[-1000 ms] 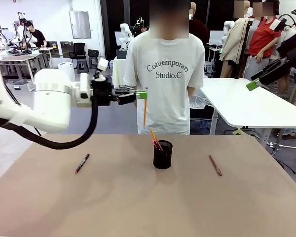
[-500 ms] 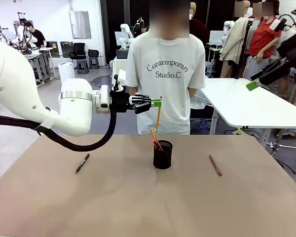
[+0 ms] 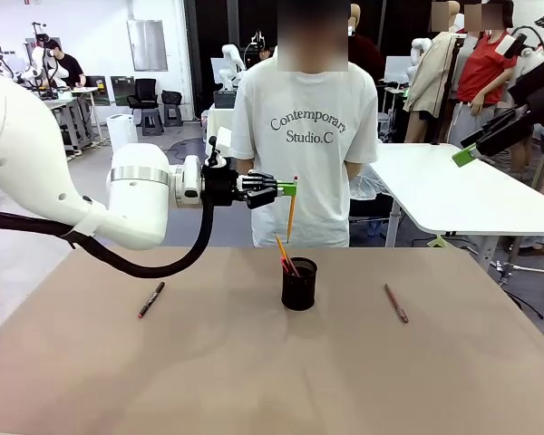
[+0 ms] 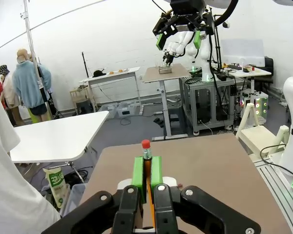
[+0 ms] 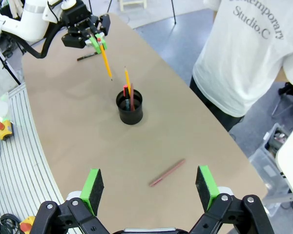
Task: Place the pens into the pen holder.
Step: Pick up a writing instrument from the table and place it into the Pen holder.
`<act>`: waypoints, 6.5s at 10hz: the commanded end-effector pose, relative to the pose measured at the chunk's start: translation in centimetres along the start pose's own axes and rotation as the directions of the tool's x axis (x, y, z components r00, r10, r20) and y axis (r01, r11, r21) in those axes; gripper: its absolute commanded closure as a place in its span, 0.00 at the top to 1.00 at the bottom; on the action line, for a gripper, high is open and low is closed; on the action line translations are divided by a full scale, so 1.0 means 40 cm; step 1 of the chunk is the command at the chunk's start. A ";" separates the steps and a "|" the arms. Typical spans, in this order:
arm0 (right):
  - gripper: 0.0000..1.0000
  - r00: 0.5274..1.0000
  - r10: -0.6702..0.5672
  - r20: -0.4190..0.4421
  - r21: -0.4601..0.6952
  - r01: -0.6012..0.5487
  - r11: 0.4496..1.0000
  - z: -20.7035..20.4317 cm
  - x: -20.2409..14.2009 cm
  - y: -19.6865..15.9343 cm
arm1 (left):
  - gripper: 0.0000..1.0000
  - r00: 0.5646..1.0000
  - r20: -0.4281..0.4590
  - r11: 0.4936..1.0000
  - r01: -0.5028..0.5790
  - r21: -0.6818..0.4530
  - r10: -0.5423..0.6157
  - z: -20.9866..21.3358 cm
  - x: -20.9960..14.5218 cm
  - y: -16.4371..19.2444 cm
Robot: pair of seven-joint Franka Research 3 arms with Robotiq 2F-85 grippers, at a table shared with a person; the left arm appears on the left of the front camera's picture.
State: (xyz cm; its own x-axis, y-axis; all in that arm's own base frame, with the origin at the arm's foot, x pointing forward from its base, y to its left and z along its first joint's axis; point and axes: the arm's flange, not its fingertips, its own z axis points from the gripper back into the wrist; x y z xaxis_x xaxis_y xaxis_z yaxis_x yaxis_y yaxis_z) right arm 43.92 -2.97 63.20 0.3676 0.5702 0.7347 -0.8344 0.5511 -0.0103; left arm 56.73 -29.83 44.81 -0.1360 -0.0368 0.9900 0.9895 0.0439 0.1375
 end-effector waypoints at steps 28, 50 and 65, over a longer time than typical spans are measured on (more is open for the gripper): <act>1.00 1.000 0.002 0.008 0.004 -0.002 1.000 0.002 0.003 -0.001 | 1.00 0.997 0.050 0.996 -0.047 -0.077 0.050 -0.137 -0.214 0.084; 1.00 1.000 0.002 0.008 0.004 -0.002 1.000 0.002 0.003 -0.001 | 1.00 0.150 -0.665 0.681 -0.152 0.716 0.732 0.353 0.085 0.046; 1.00 1.000 0.002 0.008 0.004 -0.002 1.000 0.002 0.003 -0.001 | 1.00 -0.040 -0.297 0.300 0.176 0.938 0.954 0.363 -0.240 0.026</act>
State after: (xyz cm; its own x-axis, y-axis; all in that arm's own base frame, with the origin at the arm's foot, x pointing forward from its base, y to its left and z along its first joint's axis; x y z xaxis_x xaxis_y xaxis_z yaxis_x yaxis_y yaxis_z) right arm 43.92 -2.99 63.19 0.3680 0.5701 0.7346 -0.8341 0.5514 -0.0101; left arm 58.89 -15.31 36.08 0.9652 -0.2567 0.0490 0.2379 0.9406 0.2421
